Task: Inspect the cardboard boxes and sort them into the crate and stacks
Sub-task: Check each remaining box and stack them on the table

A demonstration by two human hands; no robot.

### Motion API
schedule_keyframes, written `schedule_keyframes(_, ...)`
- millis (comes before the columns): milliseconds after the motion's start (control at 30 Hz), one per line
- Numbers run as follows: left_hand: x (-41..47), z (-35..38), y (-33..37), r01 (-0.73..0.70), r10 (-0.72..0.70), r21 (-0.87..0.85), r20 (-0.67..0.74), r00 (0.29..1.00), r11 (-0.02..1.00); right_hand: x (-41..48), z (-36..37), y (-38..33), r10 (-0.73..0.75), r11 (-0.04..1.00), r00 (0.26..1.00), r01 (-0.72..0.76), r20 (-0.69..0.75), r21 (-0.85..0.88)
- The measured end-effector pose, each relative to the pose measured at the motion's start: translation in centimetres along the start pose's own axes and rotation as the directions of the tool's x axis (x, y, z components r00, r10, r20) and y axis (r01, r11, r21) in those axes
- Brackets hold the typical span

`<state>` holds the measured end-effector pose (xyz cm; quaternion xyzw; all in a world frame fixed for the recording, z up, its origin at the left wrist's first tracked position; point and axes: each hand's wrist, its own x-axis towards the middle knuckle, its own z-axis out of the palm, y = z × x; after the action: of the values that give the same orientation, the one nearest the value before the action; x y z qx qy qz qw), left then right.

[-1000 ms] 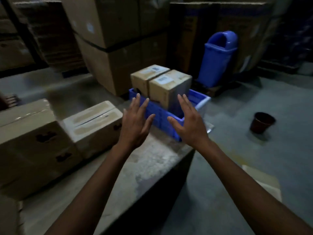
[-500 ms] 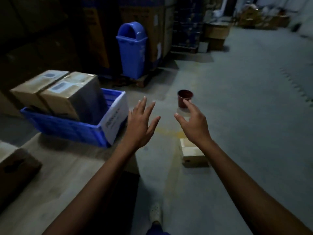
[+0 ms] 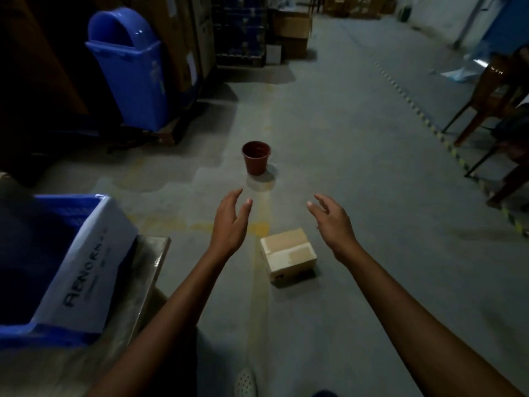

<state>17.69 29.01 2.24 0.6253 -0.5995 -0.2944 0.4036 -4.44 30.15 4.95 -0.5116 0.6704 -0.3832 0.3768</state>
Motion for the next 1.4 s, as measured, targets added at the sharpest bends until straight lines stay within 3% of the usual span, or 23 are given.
schedule_keyframes(133,4.0,3.2,-1.6,0.017,-0.021,0.06,0.062,0.998,0.998,4.8,-0.9,2.8,0.177,0.961,0.984,-0.177,0.018,0.215)
schedule_keyframes(233,7.1,6.1,-2.1,0.193,-0.185,-0.133,0.07,0.98,0.972,8.3,-1.8,5.2,0.311,0.89,0.949,-0.312,0.056,0.333)
schedule_keyframes(367,11.2,11.4,-3.6,0.535,-0.551,-0.511,0.137,0.823,0.673,13.8,-3.5,10.3,0.444,0.795,0.888,-0.452,0.121,0.404)
schedule_keyframes(467,13.1,15.6,-5.3,0.617,-0.673,-0.595,0.165,0.721,0.515,17.8,-4.9,13.8,0.512,0.734,0.84,-0.537,0.181,0.416)
schedule_keyframes(533,14.4,18.4,-6.4,0.63,-0.715,-0.622,0.156,0.682,0.465,20.9,-5.8,16.0,0.529,0.721,0.823,-0.565,0.207,0.401)
schedule_keyframes(733,18.6,28.0,-14.5,0.688,-0.795,-0.578,0.108,0.597,0.439,30.1,-4.1,26.3,0.587,0.729,0.776,-0.63,0.23,0.267)
schedule_keyframes(1067,21.6,45.7,-41.0,0.793,-0.843,-0.419,0.11,0.527,0.441,42.4,9.0,53.0,0.662,0.704,0.707,-0.7,0.25,0.116)
schedule_keyframes(1200,21.6,50.8,-48.8,0.808,-0.839,-0.339,0.088,0.538,0.482,45.2,13.4,61.4,0.643,0.744,0.73,-0.667,0.232,0.038)
schedule_keyframes(1300,21.3,53.6,-53.6,0.83,-0.85,-0.281,0.078,0.52,0.482,46.3,15.5,66.7,0.61,0.792,0.771,-0.599,0.186,-0.114)
schedule_keyframes(1400,20.2,55.3,-56.6,0.886,-0.906,-0.275,0.098,0.412,0.373,46.6,16.8,70.5,0.612,0.789,0.776,-0.582,0.156,-0.2)
